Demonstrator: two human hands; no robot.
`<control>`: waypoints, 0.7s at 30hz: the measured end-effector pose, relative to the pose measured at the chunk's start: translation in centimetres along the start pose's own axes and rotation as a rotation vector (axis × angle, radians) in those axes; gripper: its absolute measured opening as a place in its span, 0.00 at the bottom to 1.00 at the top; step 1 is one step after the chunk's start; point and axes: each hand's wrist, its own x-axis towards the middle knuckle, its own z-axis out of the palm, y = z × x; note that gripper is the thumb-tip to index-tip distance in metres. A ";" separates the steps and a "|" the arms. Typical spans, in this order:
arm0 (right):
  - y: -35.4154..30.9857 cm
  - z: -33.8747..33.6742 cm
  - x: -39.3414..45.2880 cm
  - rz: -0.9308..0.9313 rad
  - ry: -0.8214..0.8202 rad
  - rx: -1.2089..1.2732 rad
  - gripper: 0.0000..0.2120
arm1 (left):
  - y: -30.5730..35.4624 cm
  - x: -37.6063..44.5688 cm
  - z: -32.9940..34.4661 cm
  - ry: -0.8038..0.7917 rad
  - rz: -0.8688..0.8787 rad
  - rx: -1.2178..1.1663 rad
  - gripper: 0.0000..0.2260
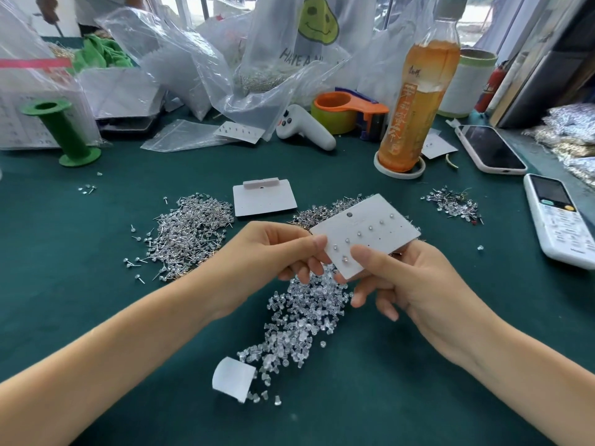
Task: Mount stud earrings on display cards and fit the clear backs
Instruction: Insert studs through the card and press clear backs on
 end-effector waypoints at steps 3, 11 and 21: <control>0.2 -0.2 0.1 0.031 0.010 0.054 0.09 | -0.2 0.0 0.0 0.012 -0.001 0.016 0.11; 0.7 -0.4 0.5 -0.008 0.080 0.060 0.13 | -0.6 0.2 -0.2 0.049 0.105 0.064 0.10; 1.4 -0.5 0.9 -0.141 0.221 0.060 0.10 | -2.0 0.8 -3.2 0.116 0.235 0.693 0.02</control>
